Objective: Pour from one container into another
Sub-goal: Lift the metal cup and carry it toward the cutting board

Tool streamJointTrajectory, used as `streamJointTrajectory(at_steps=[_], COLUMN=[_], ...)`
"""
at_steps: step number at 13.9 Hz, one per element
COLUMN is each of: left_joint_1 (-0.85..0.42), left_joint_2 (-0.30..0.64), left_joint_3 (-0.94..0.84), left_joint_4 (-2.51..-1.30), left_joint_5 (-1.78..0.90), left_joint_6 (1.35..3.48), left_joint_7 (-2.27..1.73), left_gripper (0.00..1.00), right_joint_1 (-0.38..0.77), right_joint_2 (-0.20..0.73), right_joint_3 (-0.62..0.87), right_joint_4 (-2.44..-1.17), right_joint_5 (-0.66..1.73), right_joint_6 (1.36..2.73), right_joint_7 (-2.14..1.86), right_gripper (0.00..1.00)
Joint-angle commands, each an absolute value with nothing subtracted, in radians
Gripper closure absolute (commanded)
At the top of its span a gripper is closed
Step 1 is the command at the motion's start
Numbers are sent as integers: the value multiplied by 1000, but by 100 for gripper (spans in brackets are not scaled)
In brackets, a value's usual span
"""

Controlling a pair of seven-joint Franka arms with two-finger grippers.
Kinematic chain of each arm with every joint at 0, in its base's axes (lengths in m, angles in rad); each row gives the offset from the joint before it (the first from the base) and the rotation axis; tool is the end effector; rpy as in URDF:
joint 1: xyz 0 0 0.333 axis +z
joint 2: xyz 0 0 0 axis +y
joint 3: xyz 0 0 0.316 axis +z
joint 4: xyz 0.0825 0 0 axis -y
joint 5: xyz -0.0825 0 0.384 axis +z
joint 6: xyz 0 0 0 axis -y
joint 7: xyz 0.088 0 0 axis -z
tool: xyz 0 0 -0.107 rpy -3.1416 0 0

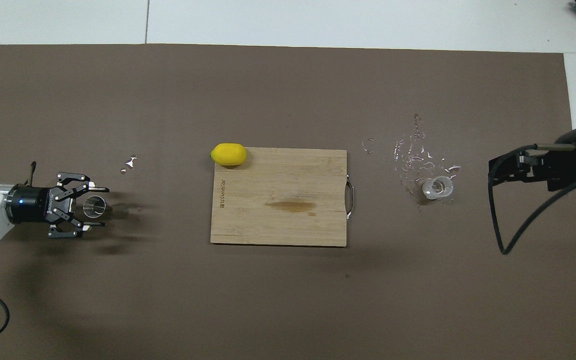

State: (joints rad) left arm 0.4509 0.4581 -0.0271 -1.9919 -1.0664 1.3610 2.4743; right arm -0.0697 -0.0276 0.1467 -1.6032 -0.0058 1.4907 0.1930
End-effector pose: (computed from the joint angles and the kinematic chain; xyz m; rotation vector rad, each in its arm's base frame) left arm 0.5157 0.1150 0.2511 1.2611 -1.3080 1.0326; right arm 0.5352 0.0418 0.6176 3.1124 -0.1814 -0.1296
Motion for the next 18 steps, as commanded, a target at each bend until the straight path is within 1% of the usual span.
streamJointTrajectory(at_steps=[1,2,3,4,6,8,12,15,16,18], left_joint_1=[439,434,431,431,423,410,313,275,273,270], left_joint_2=[437,437,437,437,437,437,416,414,414,408], left_joint_3=[-14,-14,-12,-12,-14,-18,-17,-15,-15,-17], left_joint_4=[-2014,-2014,-2013,-2010,-2006,-2002,-2010,-2006,-2005,-2011], left_joint_5=[-1086,-1086,-1086,-1085,-1086,-1086,-1159,-1181,-1181,-1199], left_joint_6=[1365,1368,1370,1368,1365,1347,1315,1330,1333,1332], left_joint_7=[2490,2490,2490,2490,2490,2488,2474,2444,2442,2424], left_gripper=[41,43,48,57,61,61,62,66,83,85], right_joint_1=[-81,-81,-81,-81,-81,-81,-81,-81,-81,-81], right_joint_2=[-37,-37,-37,-37,-37,-37,-37,-37,-37,-37], right_joint_3=[155,155,155,155,155,155,155,155,155,155], right_joint_4=[-1606,-1606,-1606,-1606,-1606,-1606,-1606,-1606,-1606,-1606], right_joint_5=[-12,-11,-11,-11,-11,-11,-11,-11,-11,-11], right_joint_6=[1483,1483,1483,1483,1483,1483,1483,1483,1483,1483], right_joint_7=[206,206,206,204,204,204,204,204,206,204], right_gripper=[0,0,0,0,0,0,0,0,0,0])
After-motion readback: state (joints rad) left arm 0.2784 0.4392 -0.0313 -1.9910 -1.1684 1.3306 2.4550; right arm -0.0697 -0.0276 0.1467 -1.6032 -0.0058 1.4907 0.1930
